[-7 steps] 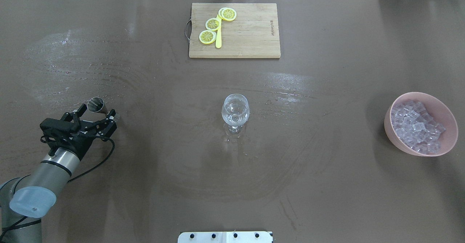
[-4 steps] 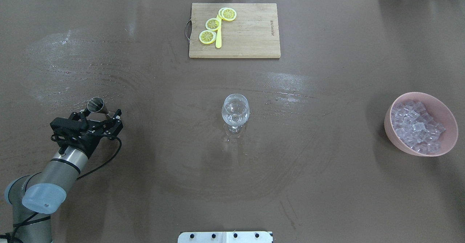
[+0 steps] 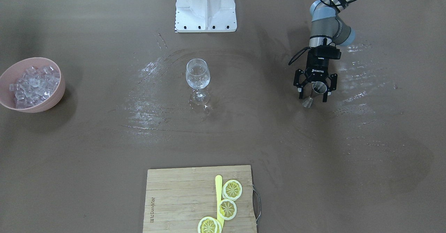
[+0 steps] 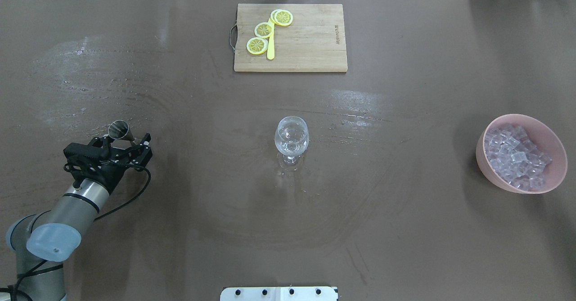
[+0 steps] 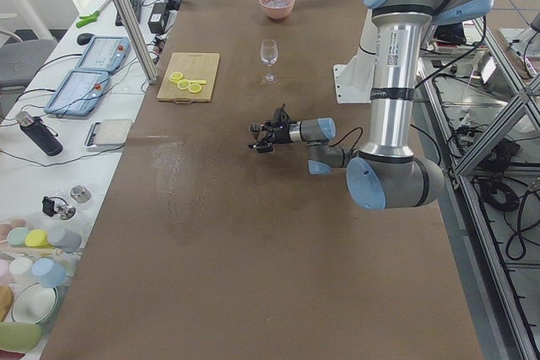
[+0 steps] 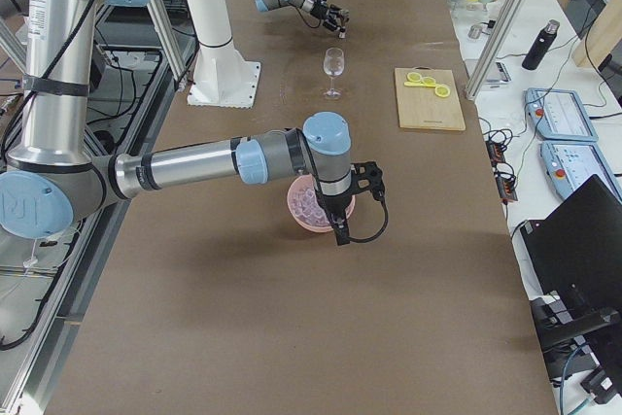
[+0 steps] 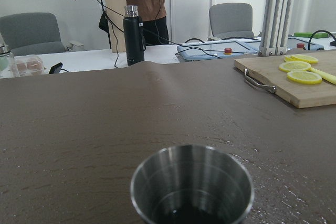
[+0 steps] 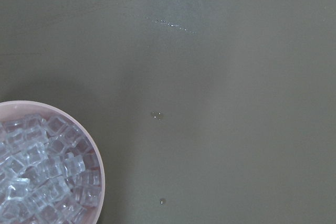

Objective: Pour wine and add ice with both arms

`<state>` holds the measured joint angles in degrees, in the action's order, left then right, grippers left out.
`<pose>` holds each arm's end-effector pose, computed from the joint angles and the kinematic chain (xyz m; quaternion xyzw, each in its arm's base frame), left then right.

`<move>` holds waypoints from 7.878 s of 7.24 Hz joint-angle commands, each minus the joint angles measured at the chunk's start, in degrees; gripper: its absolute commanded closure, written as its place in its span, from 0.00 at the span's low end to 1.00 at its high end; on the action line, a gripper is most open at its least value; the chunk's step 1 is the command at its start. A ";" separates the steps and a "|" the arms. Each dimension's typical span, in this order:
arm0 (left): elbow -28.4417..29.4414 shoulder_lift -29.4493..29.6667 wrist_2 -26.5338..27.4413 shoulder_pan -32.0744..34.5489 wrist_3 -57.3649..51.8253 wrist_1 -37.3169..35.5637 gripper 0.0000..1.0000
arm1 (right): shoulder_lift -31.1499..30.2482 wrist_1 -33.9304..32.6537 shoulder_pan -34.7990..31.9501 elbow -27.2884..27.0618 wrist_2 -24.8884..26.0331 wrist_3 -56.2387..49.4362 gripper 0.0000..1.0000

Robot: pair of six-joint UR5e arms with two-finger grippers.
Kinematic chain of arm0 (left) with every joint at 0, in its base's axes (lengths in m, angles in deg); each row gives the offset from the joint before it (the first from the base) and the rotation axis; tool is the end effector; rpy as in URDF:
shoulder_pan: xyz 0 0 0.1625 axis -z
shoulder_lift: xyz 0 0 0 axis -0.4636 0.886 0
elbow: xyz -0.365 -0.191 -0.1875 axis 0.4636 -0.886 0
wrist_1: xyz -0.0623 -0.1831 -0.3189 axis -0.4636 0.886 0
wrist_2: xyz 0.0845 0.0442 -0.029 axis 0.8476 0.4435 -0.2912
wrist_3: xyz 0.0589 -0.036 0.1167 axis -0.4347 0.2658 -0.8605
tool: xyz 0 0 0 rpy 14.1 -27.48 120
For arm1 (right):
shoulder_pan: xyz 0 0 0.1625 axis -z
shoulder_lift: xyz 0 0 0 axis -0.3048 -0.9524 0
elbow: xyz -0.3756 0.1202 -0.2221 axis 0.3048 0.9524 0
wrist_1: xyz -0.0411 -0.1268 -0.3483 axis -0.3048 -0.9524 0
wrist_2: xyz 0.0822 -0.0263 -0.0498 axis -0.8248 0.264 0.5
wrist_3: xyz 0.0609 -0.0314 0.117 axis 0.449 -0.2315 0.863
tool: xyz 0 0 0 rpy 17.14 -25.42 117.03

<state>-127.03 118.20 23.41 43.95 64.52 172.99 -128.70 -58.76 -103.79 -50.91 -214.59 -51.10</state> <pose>0.4026 -0.3640 0.5469 0.5389 0.3551 -0.1327 0.7523 0.0203 -0.3909 0.6147 0.1020 -0.3372 -0.0810 0.9324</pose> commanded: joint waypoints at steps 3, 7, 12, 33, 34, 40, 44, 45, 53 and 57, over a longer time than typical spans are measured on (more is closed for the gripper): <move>0.41 0.05 -0.10 0.02 0.00 0.61 0.49 | 0.18 0.00 0.00 0.00 0.01 0.00 0.00; 0.41 -0.12 -0.10 0.02 0.00 2.99 0.51 | 0.18 0.00 0.00 0.00 0.01 0.00 0.01; 0.41 -0.21 -0.10 0.02 0.00 3.86 0.91 | 0.18 0.00 0.00 0.00 0.01 0.00 0.01; -20.41 18.60 -56.34 12.85 -38.31 -26.60 1.00 | 0.27 0.00 0.00 0.53 0.01 0.35 0.01; -20.50 19.21 -56.35 12.85 -40.50 -28.46 1.00 | 0.27 0.00 0.00 0.53 -0.08 0.44 0.01; -24.01 23.60 -58.11 12.50 -44.37 -42.95 1.00 | 0.18 0.00 0.00 0.70 -0.08 0.44 0.01; -26.74 27.38 -57.41 12.41 -46.14 -56.66 1.00 | 0.09 0.00 0.00 0.70 -0.08 0.44 0.00; -26.74 28.17 -57.32 12.32 -46.23 -58.52 1.00 | 0.00 0.00 0.00 0.70 -0.08 0.44 0.01; -26.39 35.81 -50.56 9.07 -48.69 -75.74 1.00 | -0.09 0.00 0.00 0.97 -0.34 0.44 0.01; -26.57 37.14 -49.86 9.07 -48.78 -80.77 1.00 | 0.00 0.00 0.00 0.97 -0.34 0.44 0.01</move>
<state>-153.57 155.03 -26.98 53.02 15.77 93.40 -128.73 -58.76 -103.79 -49.94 -214.93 -50.66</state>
